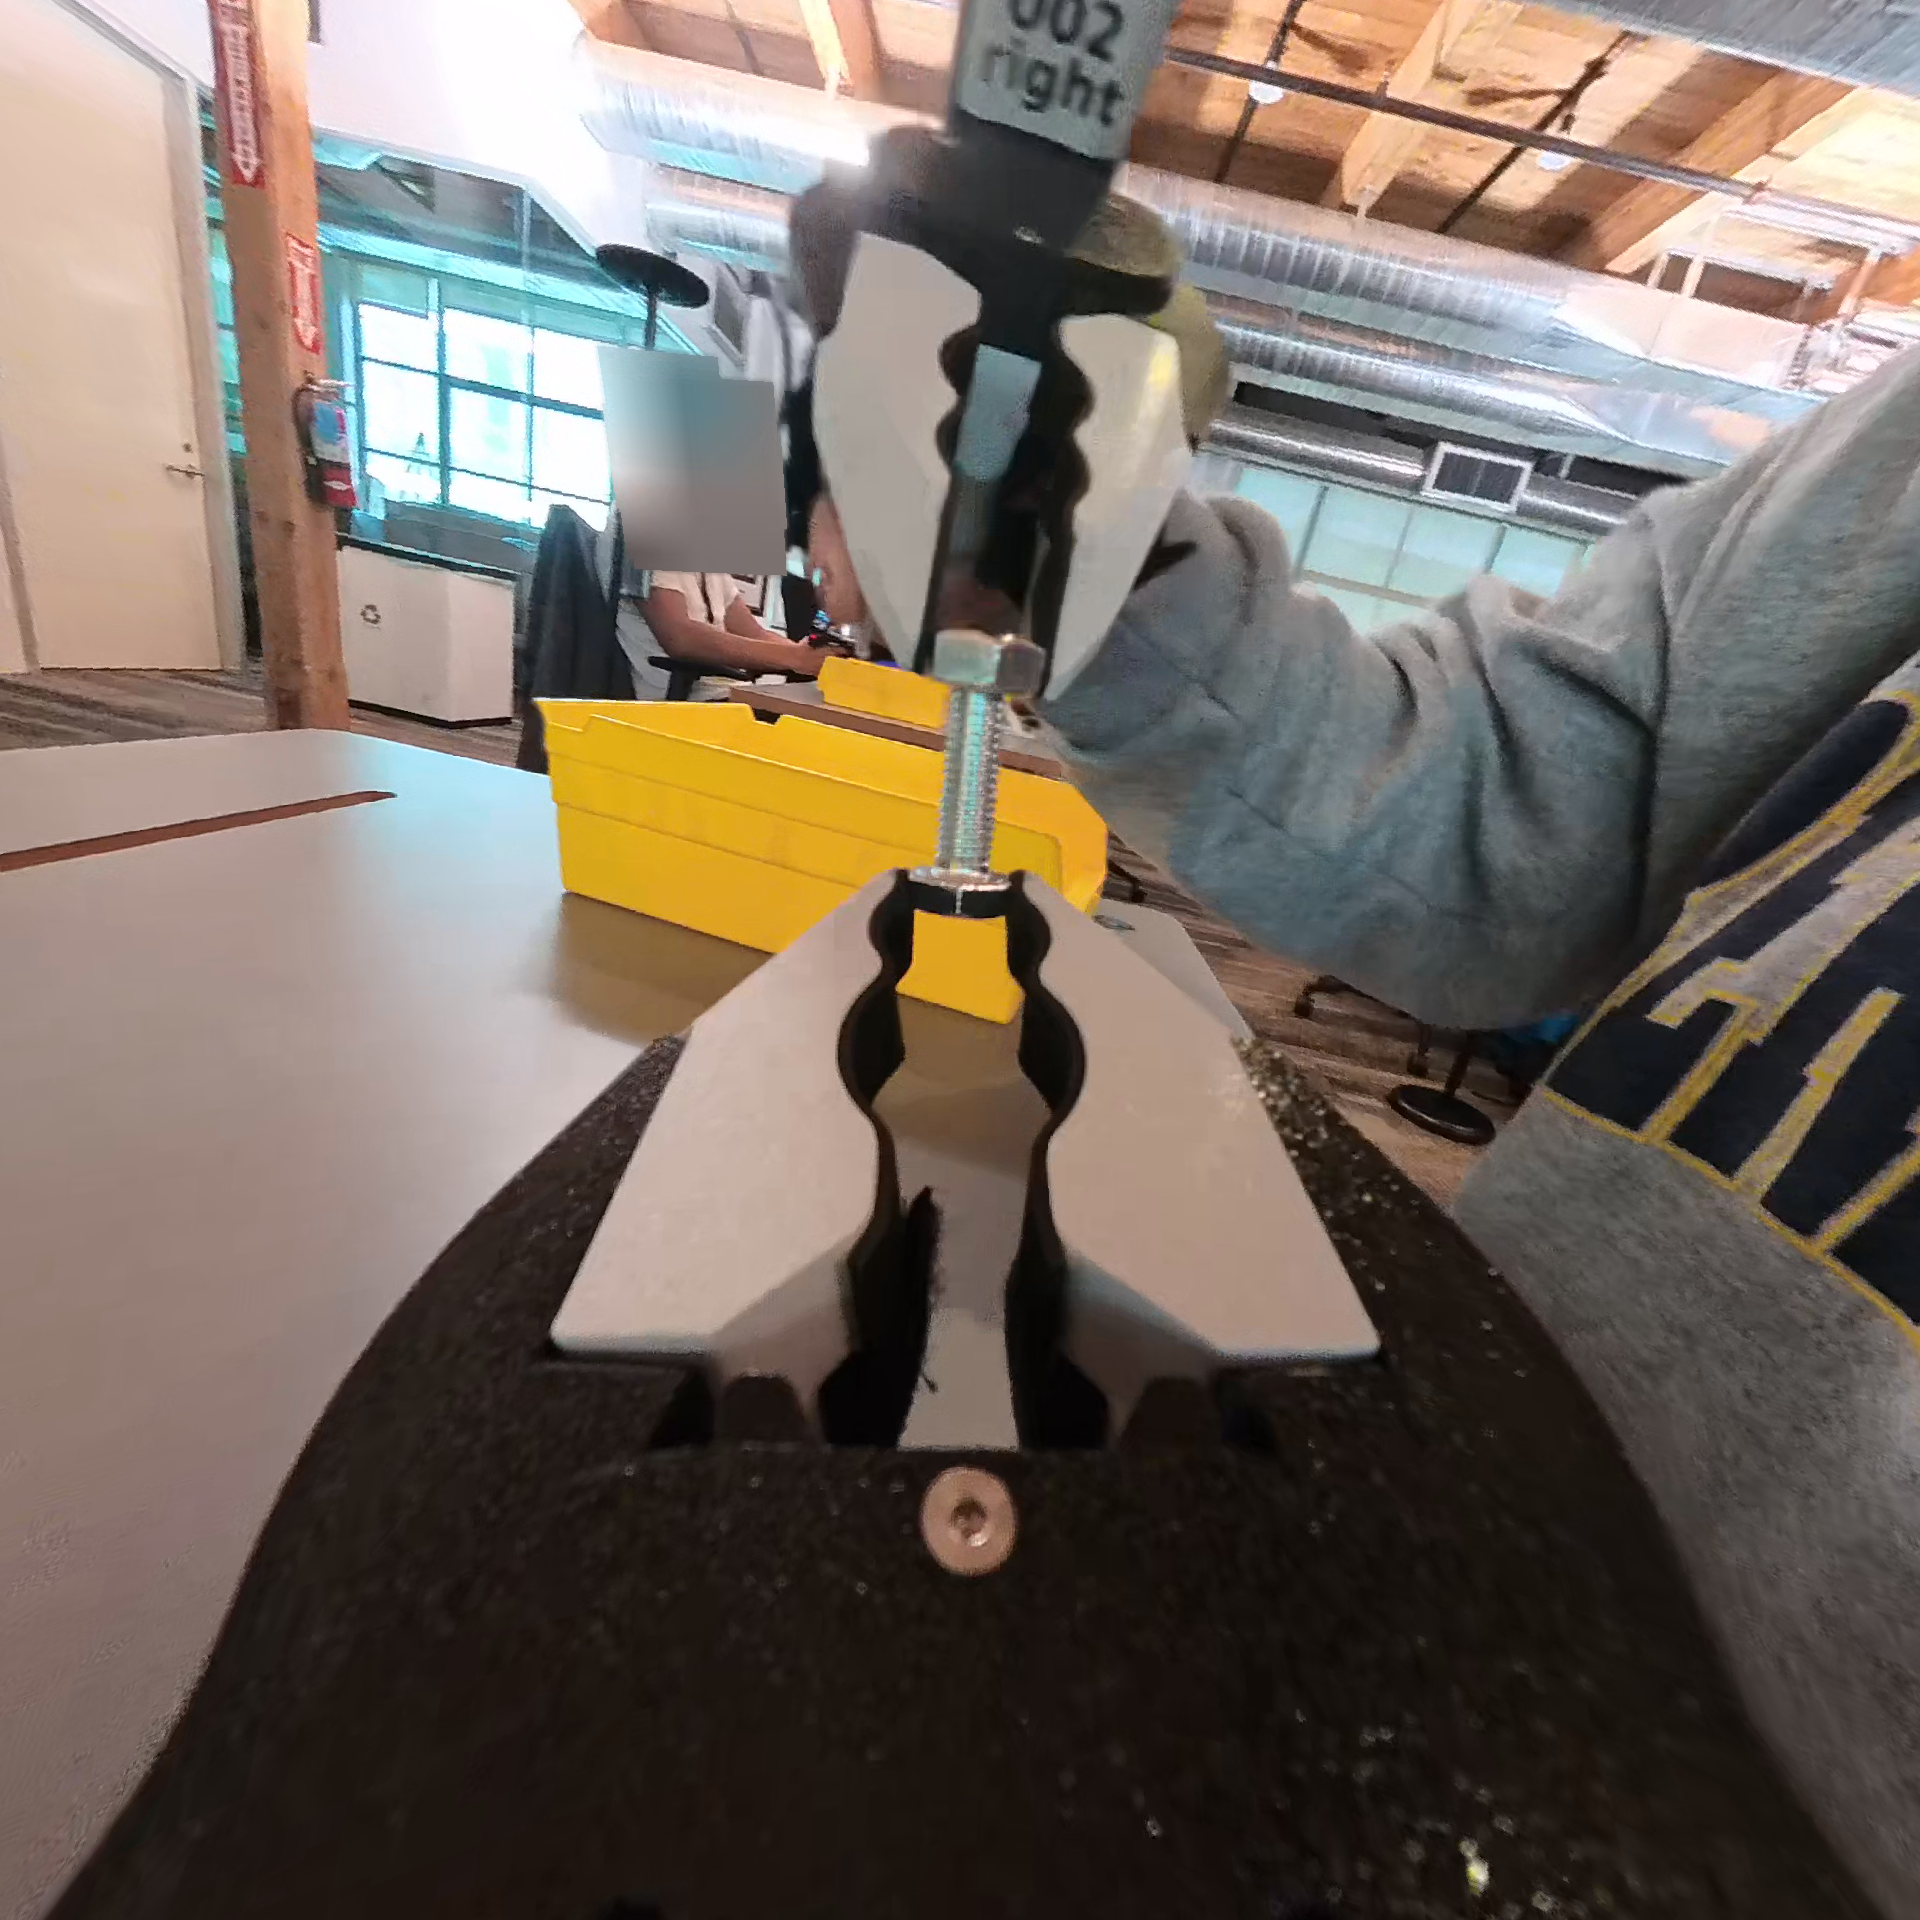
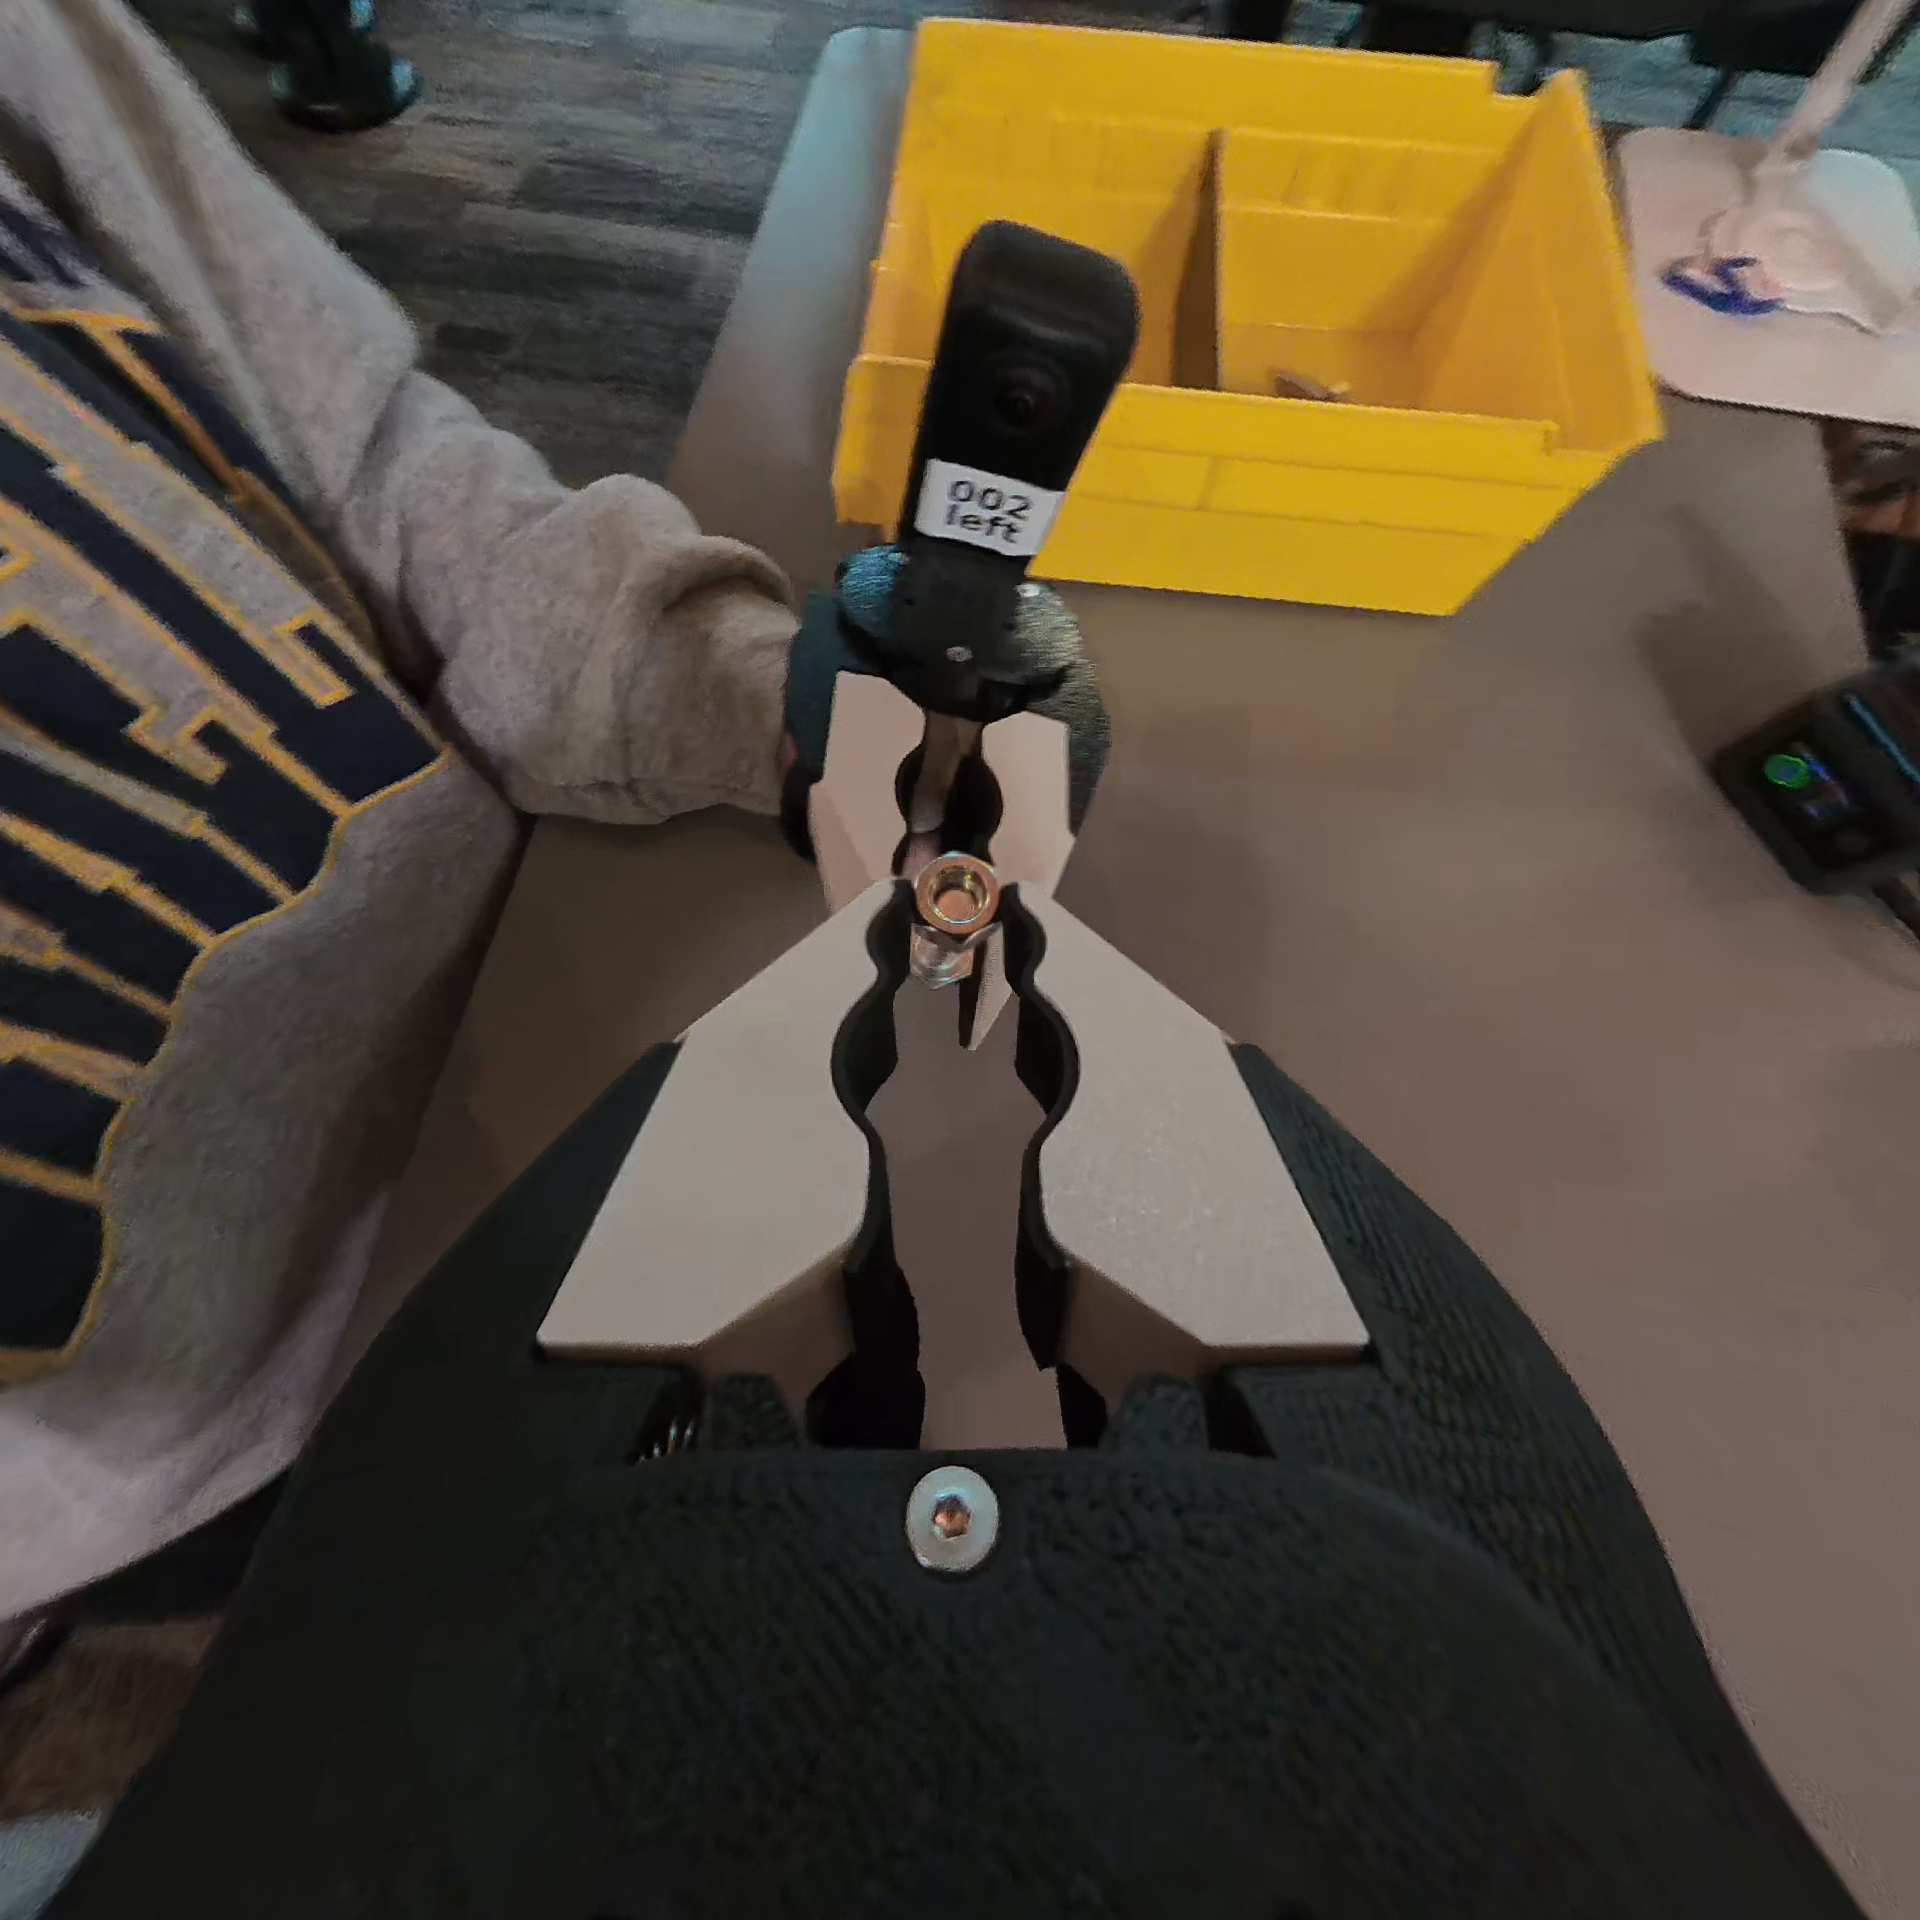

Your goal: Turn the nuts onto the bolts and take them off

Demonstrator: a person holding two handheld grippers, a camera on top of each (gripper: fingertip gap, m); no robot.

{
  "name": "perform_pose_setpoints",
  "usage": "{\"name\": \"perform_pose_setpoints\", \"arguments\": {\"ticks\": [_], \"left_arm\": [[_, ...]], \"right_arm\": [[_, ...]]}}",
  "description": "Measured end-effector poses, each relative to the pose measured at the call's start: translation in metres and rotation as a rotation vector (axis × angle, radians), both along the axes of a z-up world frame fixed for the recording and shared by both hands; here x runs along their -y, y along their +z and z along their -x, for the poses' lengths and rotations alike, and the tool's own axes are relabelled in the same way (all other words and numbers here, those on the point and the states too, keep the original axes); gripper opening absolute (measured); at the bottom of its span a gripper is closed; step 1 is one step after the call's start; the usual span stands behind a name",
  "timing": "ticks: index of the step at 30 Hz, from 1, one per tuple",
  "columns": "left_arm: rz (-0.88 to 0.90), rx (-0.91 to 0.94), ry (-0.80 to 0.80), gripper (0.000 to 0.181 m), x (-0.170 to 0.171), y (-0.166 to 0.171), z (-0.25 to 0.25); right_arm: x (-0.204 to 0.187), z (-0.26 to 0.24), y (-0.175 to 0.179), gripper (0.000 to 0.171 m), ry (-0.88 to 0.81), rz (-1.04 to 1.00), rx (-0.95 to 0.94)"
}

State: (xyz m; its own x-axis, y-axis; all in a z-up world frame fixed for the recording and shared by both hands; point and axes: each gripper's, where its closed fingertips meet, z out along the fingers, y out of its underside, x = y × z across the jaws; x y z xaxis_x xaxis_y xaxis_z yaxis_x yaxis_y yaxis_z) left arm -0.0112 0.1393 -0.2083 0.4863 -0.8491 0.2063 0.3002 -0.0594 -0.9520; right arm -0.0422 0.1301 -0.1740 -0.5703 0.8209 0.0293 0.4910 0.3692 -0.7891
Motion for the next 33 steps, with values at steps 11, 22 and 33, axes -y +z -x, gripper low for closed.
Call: {"name": "perform_pose_setpoints", "arguments": {"ticks": [11, 22, 33], "left_arm": [[-0.011, -0.078, 0.128, 0.015, -0.011, -0.006, 0.005], [-0.014, -0.049, 0.193, 0.015, -0.015, -0.003, 0.015], [-0.015, -0.036, 0.196, 0.015, -0.016, -0.002, 0.018]], "right_arm": [[-0.011, 0.001, -0.004, 0.016, -0.392, 0.106, -0.034], [-0.017, 0.013, 0.000, 0.016, -0.625, 0.095, -0.165], [-0.017, 0.015, 0.002, 0.016, -0.644, 0.103, -0.201]]}}
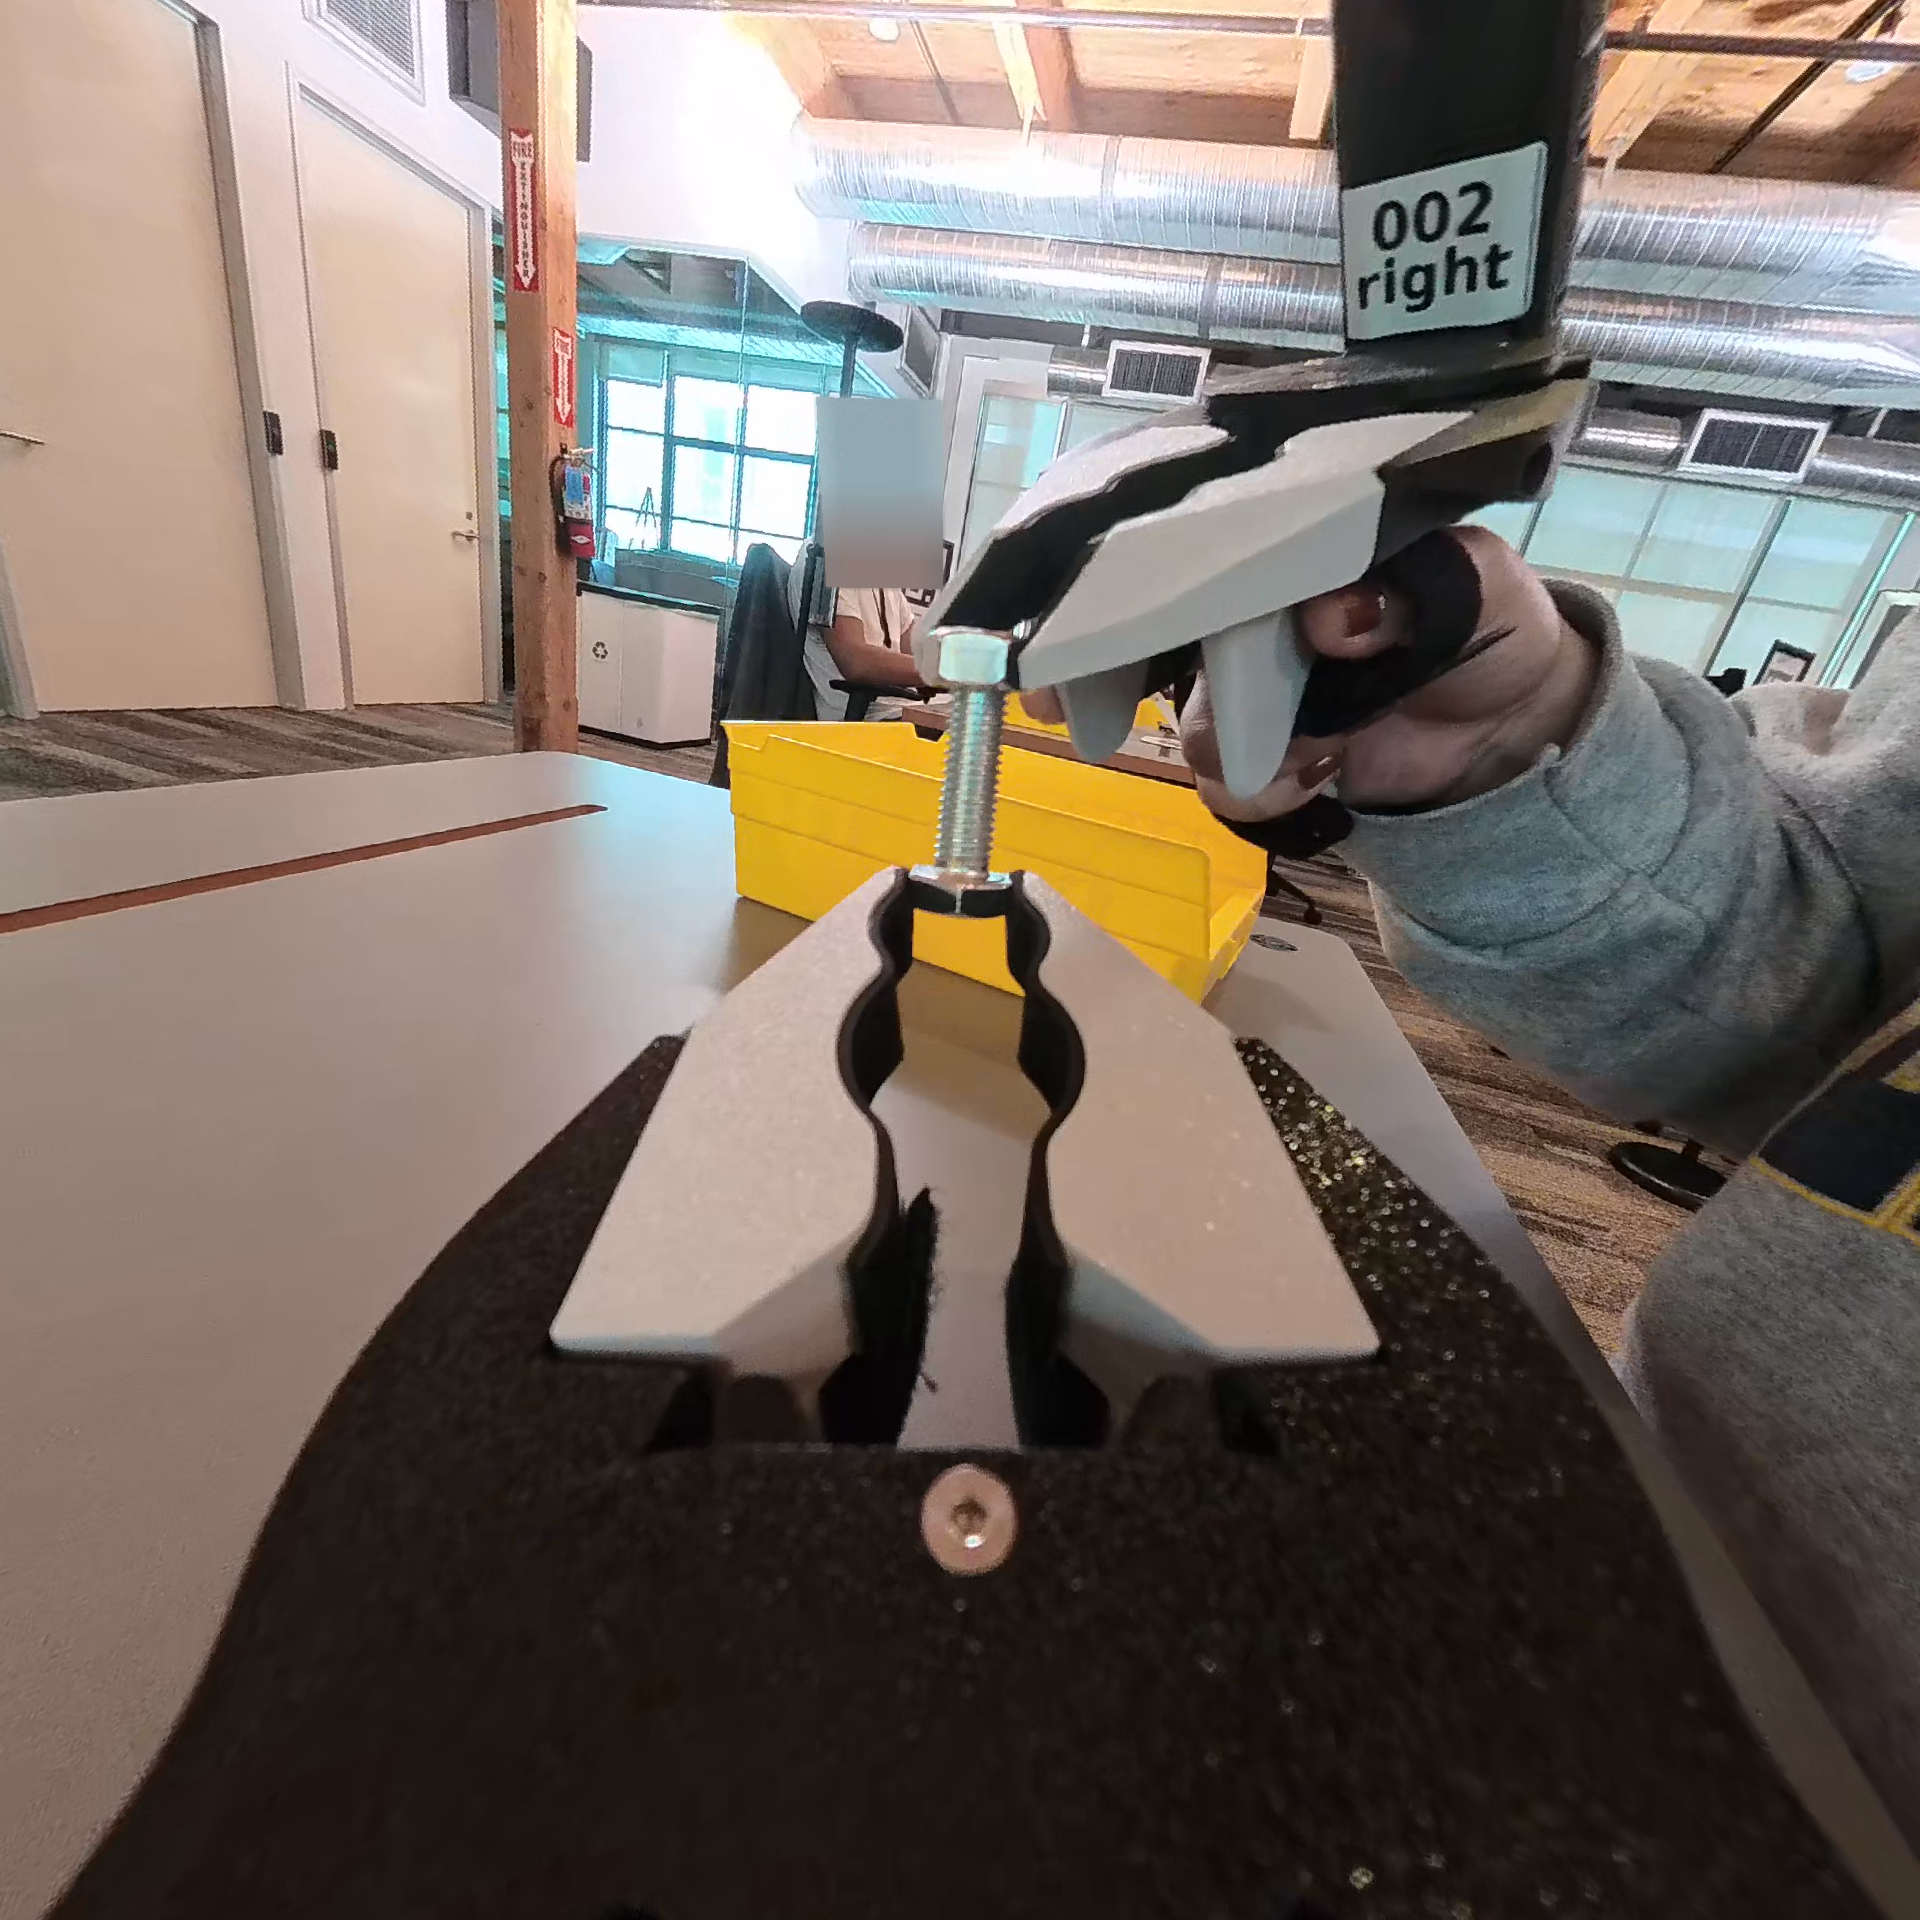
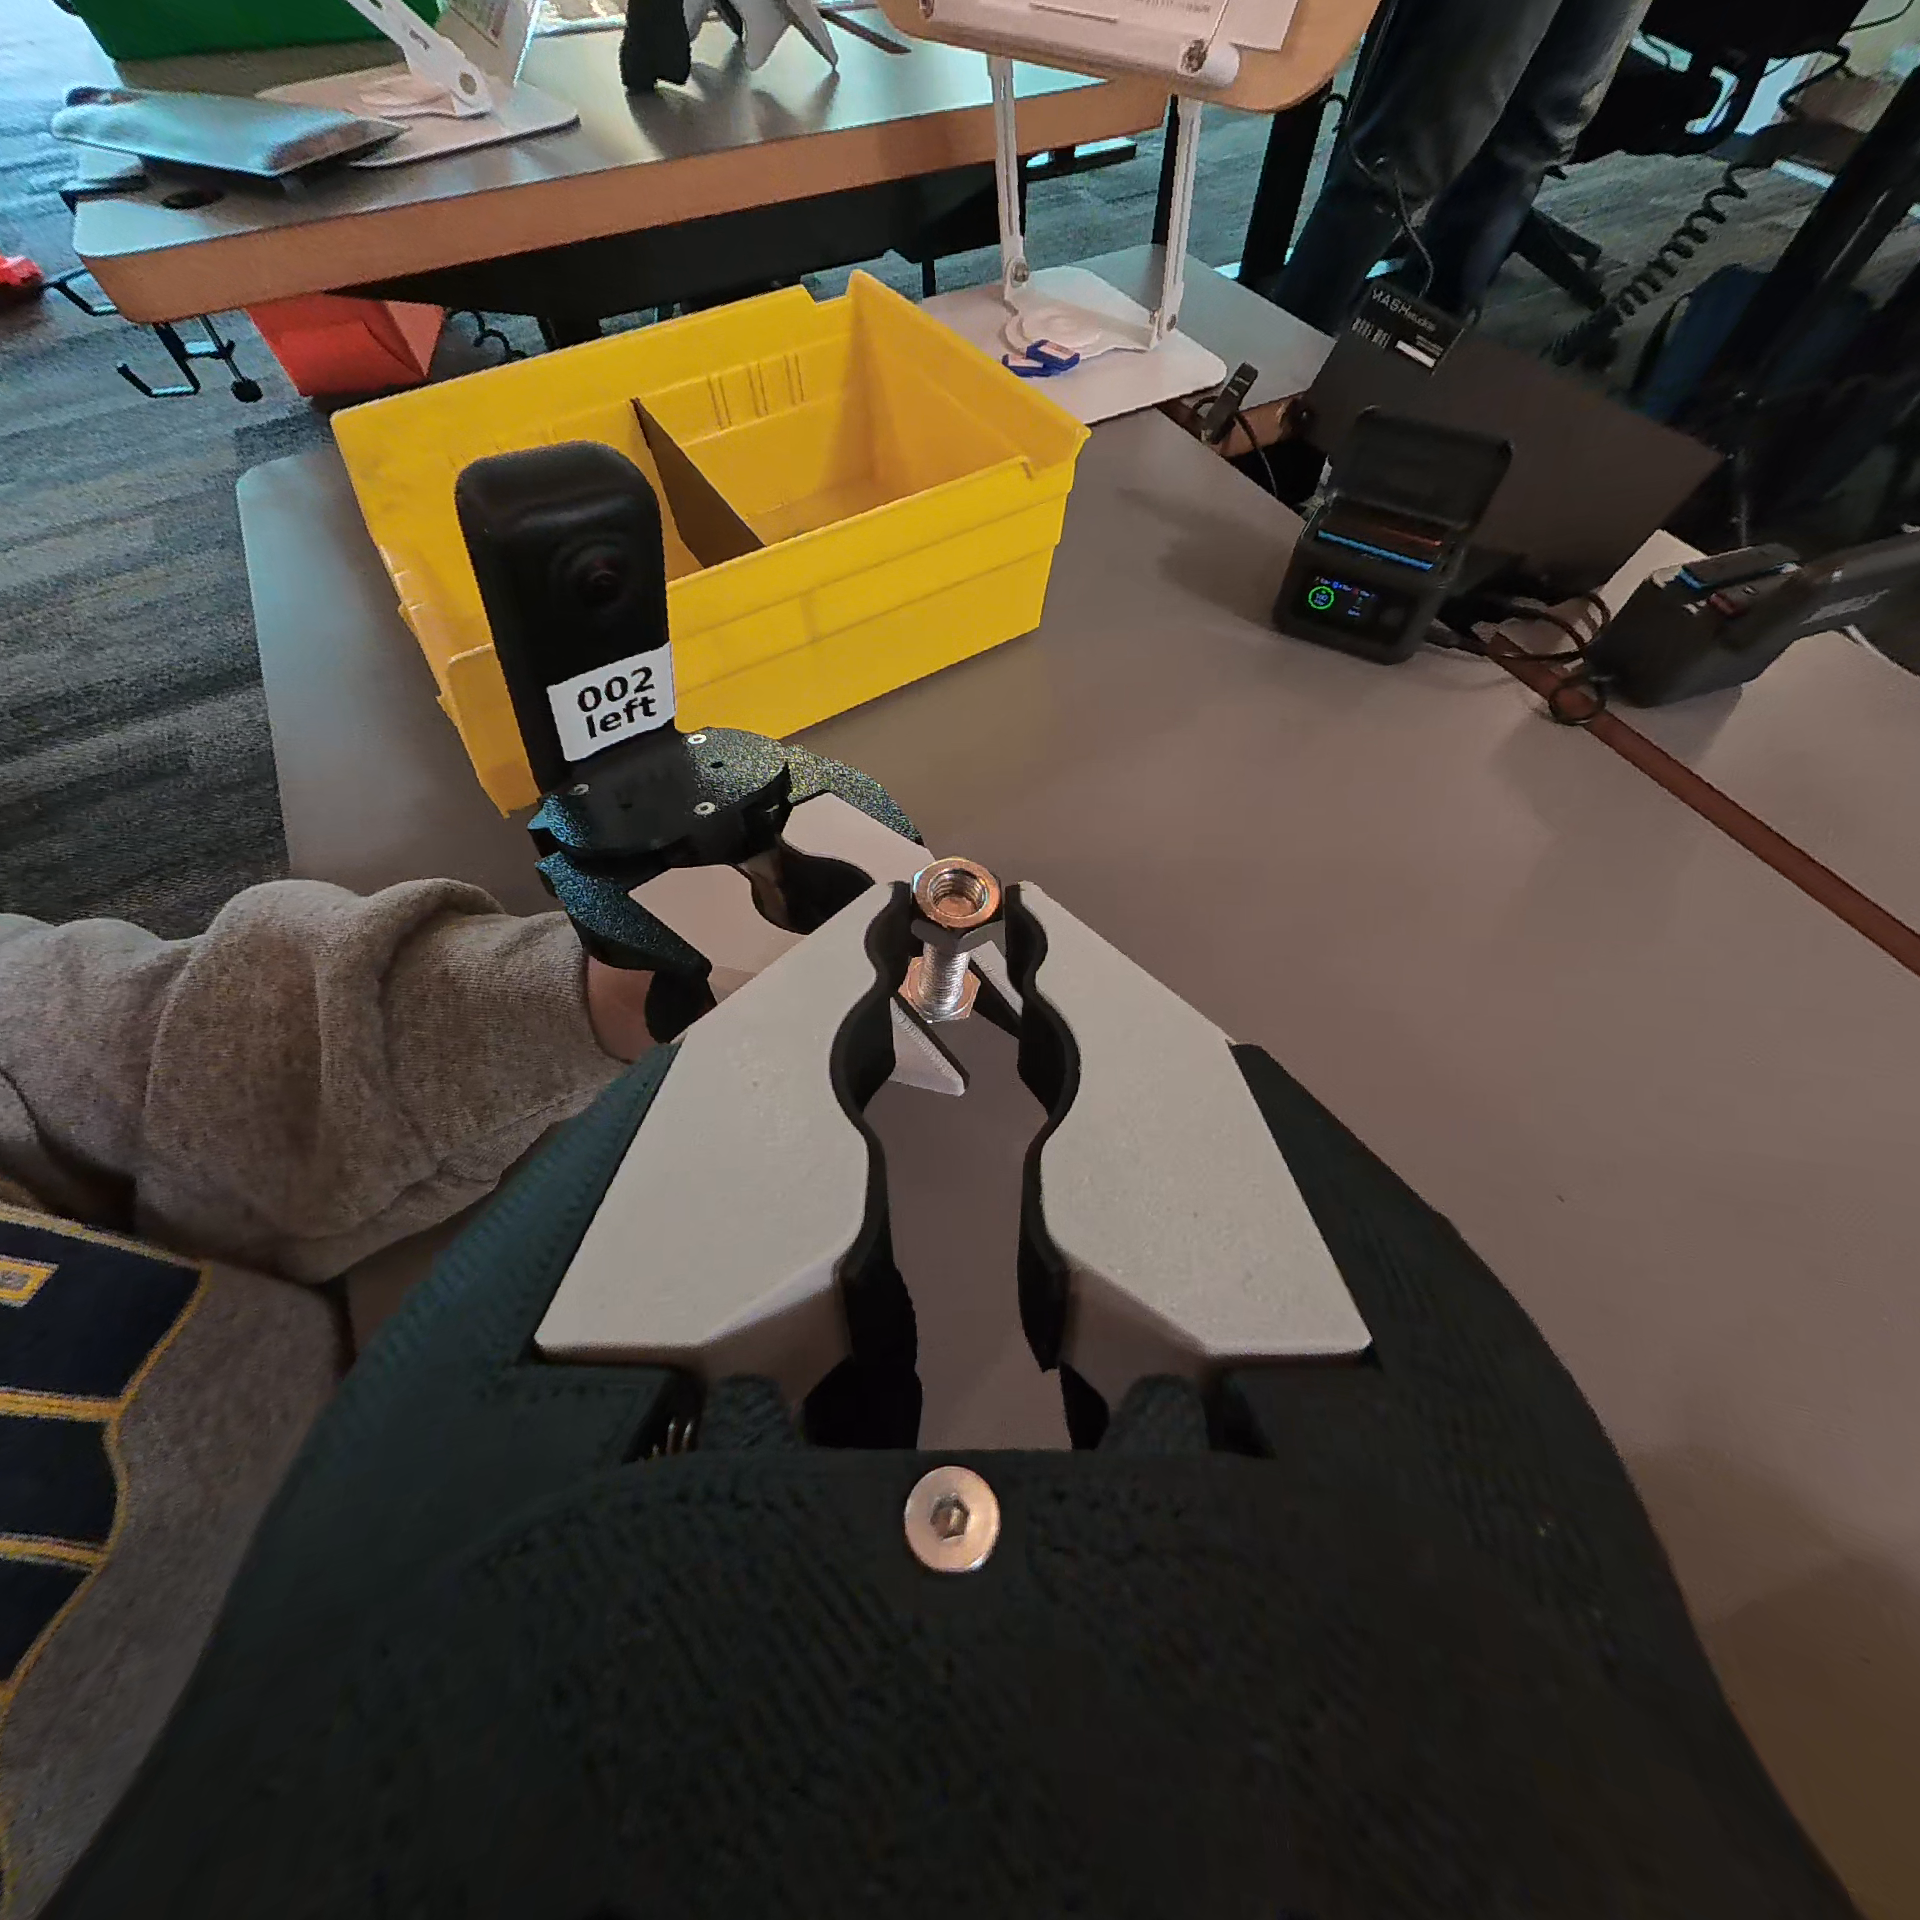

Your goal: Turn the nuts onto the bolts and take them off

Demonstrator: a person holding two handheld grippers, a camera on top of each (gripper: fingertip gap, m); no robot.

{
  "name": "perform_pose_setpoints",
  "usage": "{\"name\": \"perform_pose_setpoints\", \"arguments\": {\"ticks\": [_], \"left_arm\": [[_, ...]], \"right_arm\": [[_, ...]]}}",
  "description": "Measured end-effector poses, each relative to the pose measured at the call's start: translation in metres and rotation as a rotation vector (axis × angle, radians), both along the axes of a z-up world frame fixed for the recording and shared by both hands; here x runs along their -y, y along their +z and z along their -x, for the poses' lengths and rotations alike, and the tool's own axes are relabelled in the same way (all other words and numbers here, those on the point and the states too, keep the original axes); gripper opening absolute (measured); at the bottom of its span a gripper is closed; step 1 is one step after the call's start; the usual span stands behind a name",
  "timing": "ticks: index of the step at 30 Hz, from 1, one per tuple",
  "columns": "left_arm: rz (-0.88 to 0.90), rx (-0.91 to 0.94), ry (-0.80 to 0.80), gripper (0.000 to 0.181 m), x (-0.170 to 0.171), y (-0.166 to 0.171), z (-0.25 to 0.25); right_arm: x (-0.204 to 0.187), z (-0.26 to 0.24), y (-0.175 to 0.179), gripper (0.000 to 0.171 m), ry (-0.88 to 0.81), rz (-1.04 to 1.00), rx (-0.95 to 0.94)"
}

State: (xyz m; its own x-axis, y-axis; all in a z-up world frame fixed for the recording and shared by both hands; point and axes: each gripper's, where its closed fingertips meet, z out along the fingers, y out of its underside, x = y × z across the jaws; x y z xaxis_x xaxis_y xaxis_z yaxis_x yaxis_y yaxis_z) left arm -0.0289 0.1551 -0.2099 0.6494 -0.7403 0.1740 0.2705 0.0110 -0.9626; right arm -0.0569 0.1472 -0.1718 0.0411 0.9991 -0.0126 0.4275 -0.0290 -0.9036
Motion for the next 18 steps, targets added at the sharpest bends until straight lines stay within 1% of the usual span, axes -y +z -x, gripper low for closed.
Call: {"name": "perform_pose_setpoints", "arguments": {"ticks": [3, 4, 5, 7, 9, 10, 14, 18], "left_arm": [[-0.001, 0.001, -0.004, 0.015, 0.000, 0.000, 0.000], [-0.001, 0.001, -0.003, 0.015, 0.000, 0.000, 0.000], [-0.001, 0.001, -0.003, 0.015, 0.000, 0.000, 0.000], [-0.002, 0.005, -0.004, 0.015, 0.001, 0.001, 0.000], [-0.007, 0.006, -0.013, 0.015, 0.002, 0.001, 0.000], [-0.010, 0.006, -0.017, 0.015, 0.002, 0.001, -0.001], [-0.021, 0.008, -0.047, 0.015, 0.005, 0.003, -0.004], [-0.022, 0.009, -0.049, 0.015, 0.006, 0.003, -0.004]], "right_arm": [[0.001, 0.000, -0.002, 0.018, 0.002, 0.000, 0.003], [0.001, 0.000, -0.002, 0.020, 0.002, 0.000, -0.001], [0.001, 0.000, -0.001, 0.027, 0.001, 0.000, -0.008], [0.005, 0.002, 0.002, 0.054, 0.029, -0.003, -0.052], [0.017, 0.005, 0.008, 0.073, 0.103, -0.005, -0.142], [0.022, 0.008, 0.009, 0.086, 0.129, -0.004, -0.186], [0.035, 0.014, 0.006, 0.097, 0.209, 0.046, -0.279], [0.040, 0.017, 0.001, 0.100, 0.228, 0.057, -0.290]]}}
